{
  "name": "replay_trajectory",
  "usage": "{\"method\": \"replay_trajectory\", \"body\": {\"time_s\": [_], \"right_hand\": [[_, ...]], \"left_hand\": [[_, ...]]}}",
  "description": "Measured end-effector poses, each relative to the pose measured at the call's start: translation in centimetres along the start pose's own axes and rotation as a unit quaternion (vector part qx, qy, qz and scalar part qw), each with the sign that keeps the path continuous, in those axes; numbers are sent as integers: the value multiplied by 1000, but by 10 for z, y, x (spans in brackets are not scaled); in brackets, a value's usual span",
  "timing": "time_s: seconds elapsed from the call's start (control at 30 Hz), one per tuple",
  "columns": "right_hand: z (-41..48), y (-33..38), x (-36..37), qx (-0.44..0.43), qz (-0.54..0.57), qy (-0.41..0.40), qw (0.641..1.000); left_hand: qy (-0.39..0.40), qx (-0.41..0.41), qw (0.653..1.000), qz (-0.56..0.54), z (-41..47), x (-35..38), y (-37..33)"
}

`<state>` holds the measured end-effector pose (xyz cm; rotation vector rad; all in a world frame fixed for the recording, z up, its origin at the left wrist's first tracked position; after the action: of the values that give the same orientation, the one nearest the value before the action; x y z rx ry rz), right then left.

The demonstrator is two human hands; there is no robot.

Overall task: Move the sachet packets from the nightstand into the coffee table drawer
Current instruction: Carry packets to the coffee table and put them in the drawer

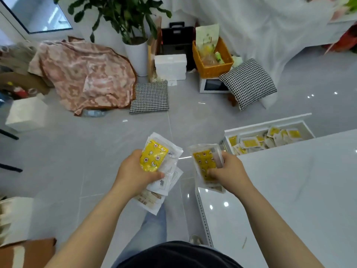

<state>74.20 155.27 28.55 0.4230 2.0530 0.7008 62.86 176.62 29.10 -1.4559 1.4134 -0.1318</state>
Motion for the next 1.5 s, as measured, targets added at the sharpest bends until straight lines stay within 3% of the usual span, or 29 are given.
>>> {"method": "replay_trajectory", "body": {"time_s": [0.23,0.5,1.13,1.5], "right_hand": [[62,65,18,55,18,-27,998],[114,87,11,116,24,-79,990],[281,60,-108,230,122,-158,953],[348,31,-164,361,215,-217,881]], "left_hand": [[59,42,997,35,103,-52,-32],[135,87,984,76,187,-50,-77],[242,225,925,189,363,50,-273],[382,257,856,236,462,148,-384]]}}
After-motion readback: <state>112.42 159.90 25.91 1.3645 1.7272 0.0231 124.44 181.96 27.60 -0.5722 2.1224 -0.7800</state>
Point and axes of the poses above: each hand's wrist, its own z-axis towards the middle knuckle, its own x-axis out of the palm, y = z × x, the point moved 3 cm from there along z, towards the middle knuckle, and after that the axes turned 8 degrees about -z, right-handed, at the moved point
